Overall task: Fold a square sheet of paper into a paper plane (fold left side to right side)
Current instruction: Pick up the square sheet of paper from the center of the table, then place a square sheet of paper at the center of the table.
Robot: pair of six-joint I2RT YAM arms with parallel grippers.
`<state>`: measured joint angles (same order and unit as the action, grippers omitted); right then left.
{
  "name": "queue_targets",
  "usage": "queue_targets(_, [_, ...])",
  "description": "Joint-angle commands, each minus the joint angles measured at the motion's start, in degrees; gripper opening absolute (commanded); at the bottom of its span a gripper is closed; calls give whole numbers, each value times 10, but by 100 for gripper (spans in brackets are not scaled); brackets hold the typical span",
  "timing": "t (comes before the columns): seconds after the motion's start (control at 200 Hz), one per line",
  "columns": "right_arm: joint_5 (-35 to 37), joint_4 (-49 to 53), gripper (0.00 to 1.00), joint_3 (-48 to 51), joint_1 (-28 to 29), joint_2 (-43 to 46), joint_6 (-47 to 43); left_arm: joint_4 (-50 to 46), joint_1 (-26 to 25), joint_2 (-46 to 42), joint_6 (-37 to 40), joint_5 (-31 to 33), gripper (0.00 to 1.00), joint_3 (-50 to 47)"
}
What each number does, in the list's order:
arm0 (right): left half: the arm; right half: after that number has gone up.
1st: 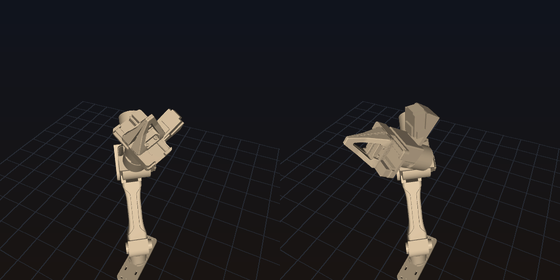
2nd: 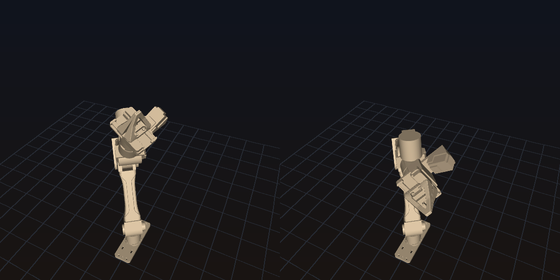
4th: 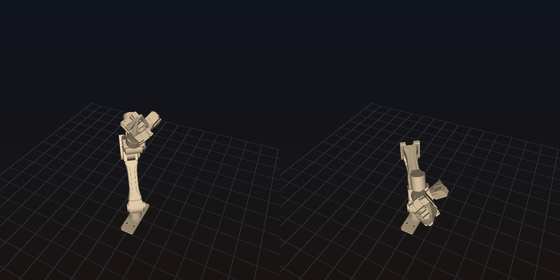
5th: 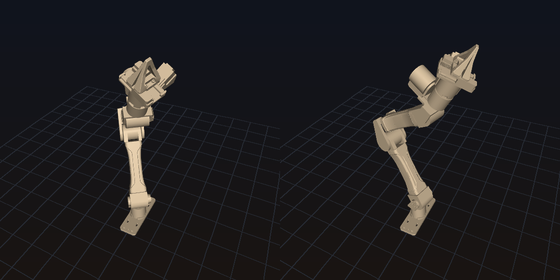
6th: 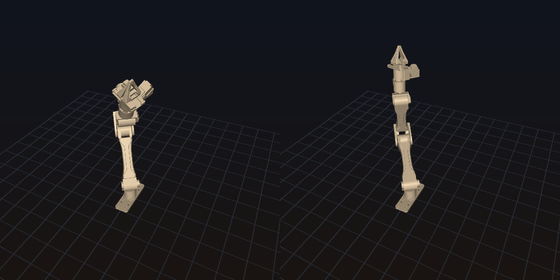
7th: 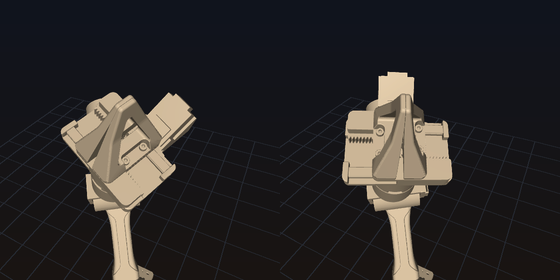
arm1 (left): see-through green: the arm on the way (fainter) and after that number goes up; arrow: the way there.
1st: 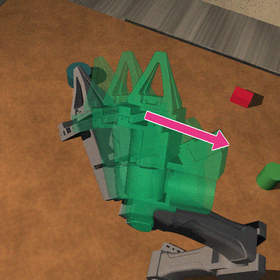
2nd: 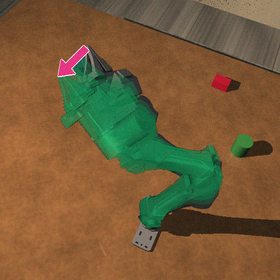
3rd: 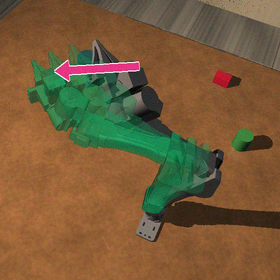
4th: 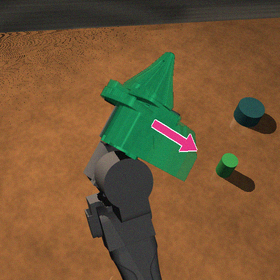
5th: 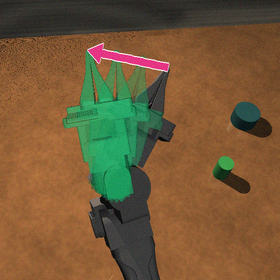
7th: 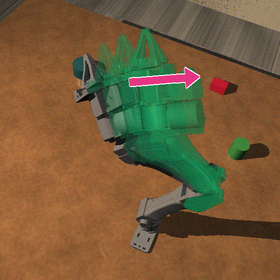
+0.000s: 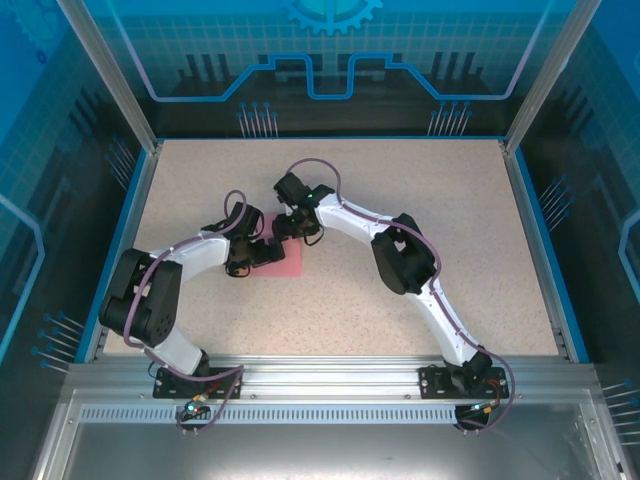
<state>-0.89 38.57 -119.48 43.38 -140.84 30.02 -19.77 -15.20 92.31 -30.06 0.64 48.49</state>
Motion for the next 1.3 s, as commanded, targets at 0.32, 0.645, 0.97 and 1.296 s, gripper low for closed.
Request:
queue_targets(0.32, [-126, -37, 23, 61, 30, 57, 12, -27, -8, -86, 13, -14, 98, -4])
queue_targets(0.645, [-190, -182, 18, 263, -25, 229, 23, -80, -4, -263, 33, -6, 98, 3])
queue_targets(0.97, [-382, -263, 17, 471, -165, 461, -37, -39, -3, -361, 53, -114, 98, 25])
queue_targets(1.296, [-571, -184, 18, 494, -297, 623, -108, 103, -3, -371, 57, -307, 98, 54])
